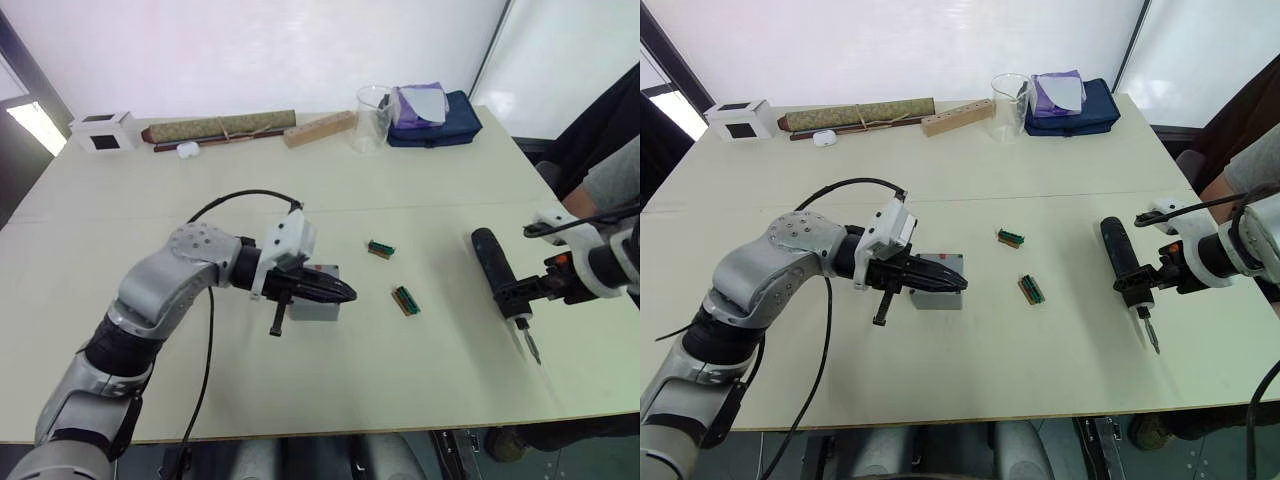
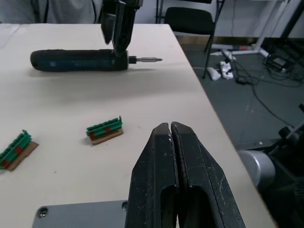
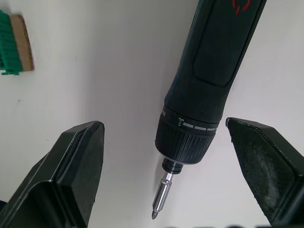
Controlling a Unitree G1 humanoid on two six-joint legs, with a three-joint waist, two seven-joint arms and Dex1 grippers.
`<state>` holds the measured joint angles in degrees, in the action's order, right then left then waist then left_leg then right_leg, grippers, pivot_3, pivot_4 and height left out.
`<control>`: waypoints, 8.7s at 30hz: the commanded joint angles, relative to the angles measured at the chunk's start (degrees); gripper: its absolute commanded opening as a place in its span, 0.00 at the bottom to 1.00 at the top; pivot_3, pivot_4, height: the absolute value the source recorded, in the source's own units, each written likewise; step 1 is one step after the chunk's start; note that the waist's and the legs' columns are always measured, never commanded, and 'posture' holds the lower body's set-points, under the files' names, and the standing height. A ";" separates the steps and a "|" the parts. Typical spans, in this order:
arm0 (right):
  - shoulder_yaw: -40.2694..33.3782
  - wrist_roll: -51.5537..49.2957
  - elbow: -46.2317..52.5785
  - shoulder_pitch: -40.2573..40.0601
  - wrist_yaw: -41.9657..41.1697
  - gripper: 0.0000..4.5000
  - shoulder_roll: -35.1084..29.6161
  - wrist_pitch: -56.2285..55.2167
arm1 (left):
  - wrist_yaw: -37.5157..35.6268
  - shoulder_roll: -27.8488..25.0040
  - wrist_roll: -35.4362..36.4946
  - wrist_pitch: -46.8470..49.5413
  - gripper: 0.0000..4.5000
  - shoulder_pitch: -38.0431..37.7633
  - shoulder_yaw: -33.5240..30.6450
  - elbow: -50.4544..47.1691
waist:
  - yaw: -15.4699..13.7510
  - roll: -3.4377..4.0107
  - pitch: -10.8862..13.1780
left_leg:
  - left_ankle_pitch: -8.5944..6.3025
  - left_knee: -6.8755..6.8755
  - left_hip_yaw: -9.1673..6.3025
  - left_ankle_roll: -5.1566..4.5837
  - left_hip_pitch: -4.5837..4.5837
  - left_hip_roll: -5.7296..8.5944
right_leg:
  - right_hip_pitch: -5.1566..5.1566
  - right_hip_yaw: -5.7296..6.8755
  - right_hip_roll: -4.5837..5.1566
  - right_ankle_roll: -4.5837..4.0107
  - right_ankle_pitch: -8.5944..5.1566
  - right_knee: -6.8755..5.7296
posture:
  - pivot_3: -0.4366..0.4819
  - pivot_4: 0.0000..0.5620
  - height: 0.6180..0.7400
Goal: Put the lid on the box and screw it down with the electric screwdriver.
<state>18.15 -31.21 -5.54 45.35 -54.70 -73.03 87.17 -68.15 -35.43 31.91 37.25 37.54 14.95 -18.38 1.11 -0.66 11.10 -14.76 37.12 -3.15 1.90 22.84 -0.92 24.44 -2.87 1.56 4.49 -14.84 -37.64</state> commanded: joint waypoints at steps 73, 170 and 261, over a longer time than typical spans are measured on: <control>-16.31 8.82 29.87 -19.52 21.84 0.45 58.31 -57.37 | 12.43 -0.55 -10.01 1.08 0.00 -6.66 -1.45 6.37 | 0.07 0.29 0.24 | 0.10 0.09 -0.25 0.19 0.21 0.04 | 0.27 0.13 0.04 -0.06 0.06 -0.44 | 0.48 0.27 1.00; -33.52 -16.19 27.18 1.03 24.84 0.45 44.67 -27.94 | 13.05 4.86 -9.03 -1.29 0.00 -7.30 -5.38 10.44 | -0.21 -0.06 -0.89 | -0.01 -0.91 -0.29 0.03 -0.97 0.02 | -0.91 0.14 0.09 -0.13 -0.20 0.54 | 0.48 0.27 1.00; -0.83 4.94 37.25 -20.02 8.10 0.99 25.74 -32.38 | 13.89 -5.16 -17.92 -3.46 0.00 -10.69 -3.59 15.23 | 0.08 0.22 0.15 | 0.01 0.22 -0.18 0.02 0.40 0.01 | 0.07 0.21 0.06 0.18 0.09 0.11 | 0.48 0.27 1.00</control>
<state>17.29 -28.67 33.24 24.04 -45.77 -46.77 58.24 -52.90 -39.37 12.99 33.18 28.34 13.03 0.09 1.19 -0.44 11.25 -14.75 37.32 -3.32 1.92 23.22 -0.91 24.51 -2.66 1.63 4.67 -14.75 -37.52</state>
